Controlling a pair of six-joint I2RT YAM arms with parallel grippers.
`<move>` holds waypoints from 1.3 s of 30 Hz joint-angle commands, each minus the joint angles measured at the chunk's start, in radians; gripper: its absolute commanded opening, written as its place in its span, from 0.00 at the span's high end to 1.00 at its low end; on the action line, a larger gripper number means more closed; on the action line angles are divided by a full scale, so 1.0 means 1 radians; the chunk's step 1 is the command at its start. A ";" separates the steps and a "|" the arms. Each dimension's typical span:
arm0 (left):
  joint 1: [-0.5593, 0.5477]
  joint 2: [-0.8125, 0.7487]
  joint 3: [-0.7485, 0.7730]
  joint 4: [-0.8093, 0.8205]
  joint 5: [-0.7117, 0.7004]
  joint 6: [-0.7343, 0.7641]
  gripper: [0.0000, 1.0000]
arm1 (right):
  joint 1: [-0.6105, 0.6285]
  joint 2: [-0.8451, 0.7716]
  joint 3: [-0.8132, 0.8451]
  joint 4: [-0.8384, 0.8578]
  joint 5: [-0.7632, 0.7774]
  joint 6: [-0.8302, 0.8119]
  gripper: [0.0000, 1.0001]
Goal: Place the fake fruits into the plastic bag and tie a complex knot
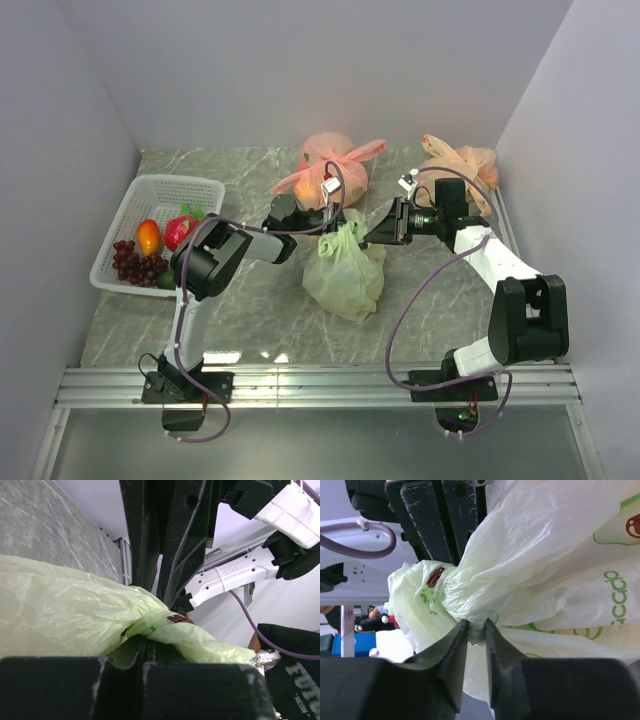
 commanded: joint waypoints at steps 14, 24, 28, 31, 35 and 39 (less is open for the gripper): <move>0.082 -0.170 -0.056 0.053 0.040 0.172 0.72 | -0.002 0.000 0.102 -0.113 0.050 -0.127 1.00; 0.226 -0.507 0.129 -1.649 0.029 1.354 0.50 | -0.002 -0.006 0.149 -0.173 0.092 -0.193 1.00; 0.243 -0.515 0.265 -2.013 -0.021 1.580 0.28 | 0.001 0.004 0.171 -0.202 0.102 -0.227 1.00; 0.233 -0.483 0.386 -2.160 -0.049 1.596 0.26 | 0.002 0.008 0.188 -0.233 0.108 -0.251 1.00; 0.183 -0.420 0.515 -2.291 -0.093 1.645 0.13 | 0.002 0.017 0.202 -0.257 0.108 -0.270 1.00; 0.139 -0.368 0.552 -2.282 -0.145 1.601 0.11 | 0.007 0.018 0.211 -0.264 0.111 -0.282 1.00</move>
